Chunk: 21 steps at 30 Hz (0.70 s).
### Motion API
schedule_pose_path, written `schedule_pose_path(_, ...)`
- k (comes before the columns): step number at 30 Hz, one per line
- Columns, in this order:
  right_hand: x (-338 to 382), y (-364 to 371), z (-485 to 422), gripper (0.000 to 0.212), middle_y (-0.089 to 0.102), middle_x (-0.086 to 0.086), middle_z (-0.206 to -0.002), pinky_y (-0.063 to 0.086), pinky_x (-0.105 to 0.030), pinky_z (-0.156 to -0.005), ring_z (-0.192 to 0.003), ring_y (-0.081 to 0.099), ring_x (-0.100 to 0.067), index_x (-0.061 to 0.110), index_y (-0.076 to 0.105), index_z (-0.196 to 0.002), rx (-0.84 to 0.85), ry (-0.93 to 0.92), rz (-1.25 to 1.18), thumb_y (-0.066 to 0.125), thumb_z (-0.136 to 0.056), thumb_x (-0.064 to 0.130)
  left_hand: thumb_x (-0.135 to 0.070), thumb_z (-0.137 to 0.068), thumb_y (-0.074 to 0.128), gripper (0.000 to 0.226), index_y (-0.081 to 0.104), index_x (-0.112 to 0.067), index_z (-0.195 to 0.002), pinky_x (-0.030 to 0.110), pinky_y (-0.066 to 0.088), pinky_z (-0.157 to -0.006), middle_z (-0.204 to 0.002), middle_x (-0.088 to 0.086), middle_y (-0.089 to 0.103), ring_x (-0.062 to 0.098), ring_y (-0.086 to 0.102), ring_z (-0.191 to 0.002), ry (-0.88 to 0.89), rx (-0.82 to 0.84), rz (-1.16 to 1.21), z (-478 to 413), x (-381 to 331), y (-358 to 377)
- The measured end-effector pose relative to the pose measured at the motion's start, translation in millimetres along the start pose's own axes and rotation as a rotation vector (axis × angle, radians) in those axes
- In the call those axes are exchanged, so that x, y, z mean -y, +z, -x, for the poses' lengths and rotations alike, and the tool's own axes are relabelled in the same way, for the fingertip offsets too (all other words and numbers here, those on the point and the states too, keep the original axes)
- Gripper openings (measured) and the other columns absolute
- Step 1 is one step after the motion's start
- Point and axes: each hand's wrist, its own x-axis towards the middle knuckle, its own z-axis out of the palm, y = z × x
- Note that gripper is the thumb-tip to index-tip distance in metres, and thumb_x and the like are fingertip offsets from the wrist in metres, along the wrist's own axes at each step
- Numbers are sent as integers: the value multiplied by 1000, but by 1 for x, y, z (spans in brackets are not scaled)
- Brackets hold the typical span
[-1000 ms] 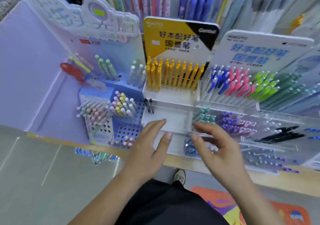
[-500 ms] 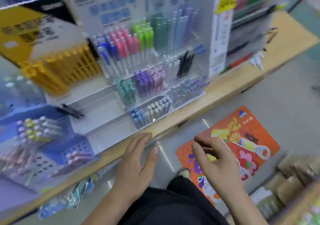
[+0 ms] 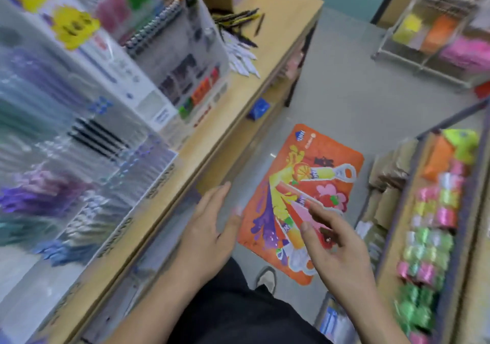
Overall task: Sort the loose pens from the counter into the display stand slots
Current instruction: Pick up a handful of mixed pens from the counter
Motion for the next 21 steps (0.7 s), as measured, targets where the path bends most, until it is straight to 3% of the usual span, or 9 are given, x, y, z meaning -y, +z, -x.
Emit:
schedule_pose_path(5, -12, -42, -47, 21, 66, 37, -110, 54, -28, -91, -106, 66, 1, 40, 72, -106, -121, 43, 27, 75, -89, 26, -69, -100, 44, 72, 42, -28, -159, 46, 38, -121, -159, -13, 43, 3, 37, -150, 85, 96, -21, -83, -48, 41)
schedule_pose_path(8, -15, -58, -85, 20, 69, 30, -111, 52, -31, -96, -110, 64, 3, 39, 73, -107, -168, 68, 93, 75, -90, 28, -64, -101, 45, 71, 44, -21, -158, 39, 36, -123, -159, -9, 45, 3, 38, -149, 138, 127, -41, -137, -67, 61)
schedule_pose_path(12, 2, -64, -153, 22, 68, 23, -113, 47, -23, -97, -113, 61, 2, 27, 75, -110, -244, -55, 284, 73, -88, 34, -66, -102, 43, 74, 47, -13, -155, 34, 38, -120, -155, -5, 49, 6, 44, -145, 232, 170, -61, -213, -92, 79)
schedule_pose_path(17, 42, -71, -259, 18, 70, 17, -108, 51, -29, -93, -107, 65, -5, 24, 75, -109, -300, -143, 374, 74, -91, 29, -67, -101, 44, 71, 51, -18, -151, 20, 38, -113, -146, -11, 52, 0, 47, -137, 262, 185, -87, -294, -118, 83)
schedule_pose_path(21, 81, -82, -337, 22, 70, 17, -108, 50, -29, -95, -106, 64, -2, 23, 75, -112, -285, -179, 336, 74, -91, 28, -66, -101, 46, 67, 53, -21, -149, 21, 43, -108, -138, -15, 54, -3, 50, -131, 196, 170, -98, -339, -126, 88)
